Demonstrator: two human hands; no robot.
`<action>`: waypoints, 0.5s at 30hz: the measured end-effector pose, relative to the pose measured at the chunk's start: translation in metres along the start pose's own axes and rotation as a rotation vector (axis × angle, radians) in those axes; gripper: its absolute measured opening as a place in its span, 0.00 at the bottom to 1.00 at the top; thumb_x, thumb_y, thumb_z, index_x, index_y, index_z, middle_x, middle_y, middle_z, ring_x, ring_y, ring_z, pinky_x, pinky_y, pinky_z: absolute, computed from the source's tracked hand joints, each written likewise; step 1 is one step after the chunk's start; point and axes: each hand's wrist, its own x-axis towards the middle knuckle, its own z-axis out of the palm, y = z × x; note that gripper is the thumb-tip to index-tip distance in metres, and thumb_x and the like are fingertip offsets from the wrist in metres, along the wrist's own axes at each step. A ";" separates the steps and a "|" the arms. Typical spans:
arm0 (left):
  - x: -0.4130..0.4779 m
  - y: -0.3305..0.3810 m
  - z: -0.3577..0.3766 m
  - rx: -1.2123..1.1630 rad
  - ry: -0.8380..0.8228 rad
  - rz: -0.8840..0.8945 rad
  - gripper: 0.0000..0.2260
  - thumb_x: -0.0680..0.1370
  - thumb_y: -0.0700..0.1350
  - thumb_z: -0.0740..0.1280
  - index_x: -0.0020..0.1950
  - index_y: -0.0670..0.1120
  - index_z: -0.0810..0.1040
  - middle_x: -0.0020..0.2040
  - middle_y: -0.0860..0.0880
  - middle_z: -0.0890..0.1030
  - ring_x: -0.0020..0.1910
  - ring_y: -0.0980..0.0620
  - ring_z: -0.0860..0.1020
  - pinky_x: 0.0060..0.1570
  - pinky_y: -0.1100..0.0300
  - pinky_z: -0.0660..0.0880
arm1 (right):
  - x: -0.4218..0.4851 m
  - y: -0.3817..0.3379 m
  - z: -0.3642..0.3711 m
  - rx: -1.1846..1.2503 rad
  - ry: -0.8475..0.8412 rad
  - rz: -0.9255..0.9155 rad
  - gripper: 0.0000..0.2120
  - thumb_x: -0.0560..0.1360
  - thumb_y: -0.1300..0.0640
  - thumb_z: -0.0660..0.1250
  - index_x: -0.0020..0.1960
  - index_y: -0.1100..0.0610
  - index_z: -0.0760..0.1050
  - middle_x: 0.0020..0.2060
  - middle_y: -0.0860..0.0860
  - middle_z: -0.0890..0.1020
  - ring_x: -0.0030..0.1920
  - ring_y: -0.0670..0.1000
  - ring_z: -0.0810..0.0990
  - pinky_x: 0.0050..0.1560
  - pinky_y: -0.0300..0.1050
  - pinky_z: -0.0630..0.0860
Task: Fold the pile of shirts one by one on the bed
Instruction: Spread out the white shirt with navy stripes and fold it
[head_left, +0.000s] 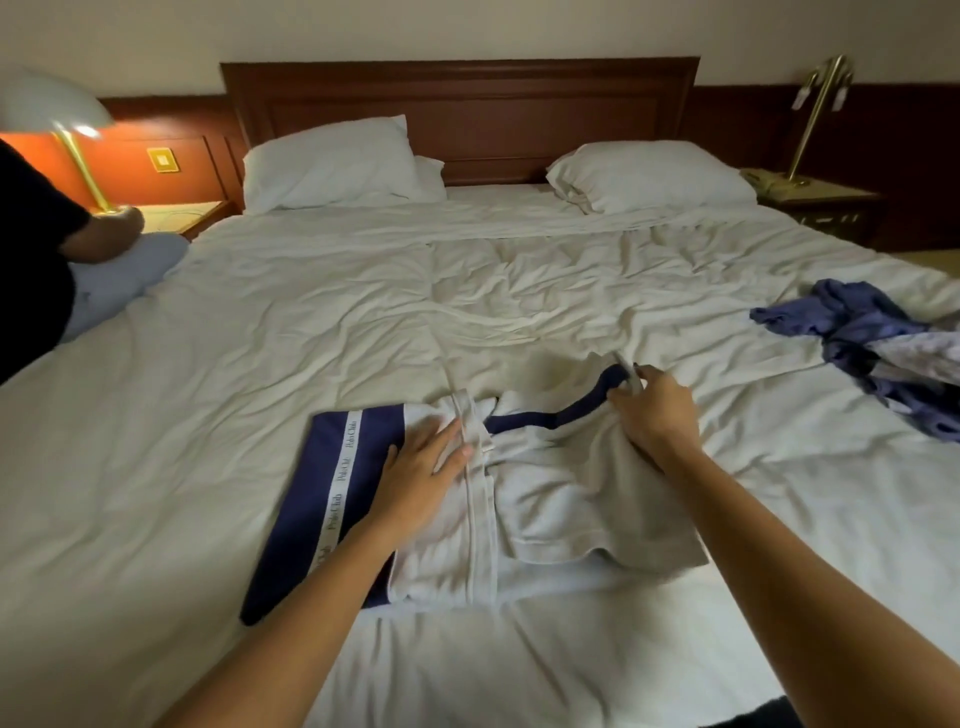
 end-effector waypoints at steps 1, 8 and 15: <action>-0.003 -0.001 -0.009 -0.161 0.050 -0.035 0.23 0.83 0.62 0.54 0.77 0.60 0.63 0.80 0.56 0.59 0.80 0.55 0.55 0.79 0.50 0.47 | -0.007 -0.022 0.001 -0.054 0.012 -0.064 0.17 0.76 0.53 0.64 0.64 0.53 0.76 0.48 0.57 0.81 0.49 0.61 0.79 0.43 0.47 0.69; -0.030 -0.030 -0.093 -1.263 0.129 -0.413 0.32 0.80 0.68 0.51 0.72 0.46 0.73 0.65 0.44 0.78 0.60 0.42 0.78 0.59 0.47 0.74 | -0.108 -0.195 0.069 -0.174 -0.484 -0.596 0.23 0.78 0.50 0.66 0.72 0.50 0.70 0.63 0.54 0.77 0.61 0.58 0.78 0.51 0.44 0.74; -0.083 -0.073 -0.127 -1.239 0.120 -0.288 0.31 0.68 0.63 0.76 0.66 0.51 0.79 0.62 0.53 0.80 0.66 0.50 0.77 0.58 0.57 0.76 | -0.127 -0.185 0.104 -0.284 -0.719 -0.574 0.28 0.81 0.36 0.55 0.78 0.46 0.62 0.76 0.51 0.65 0.74 0.55 0.65 0.71 0.48 0.61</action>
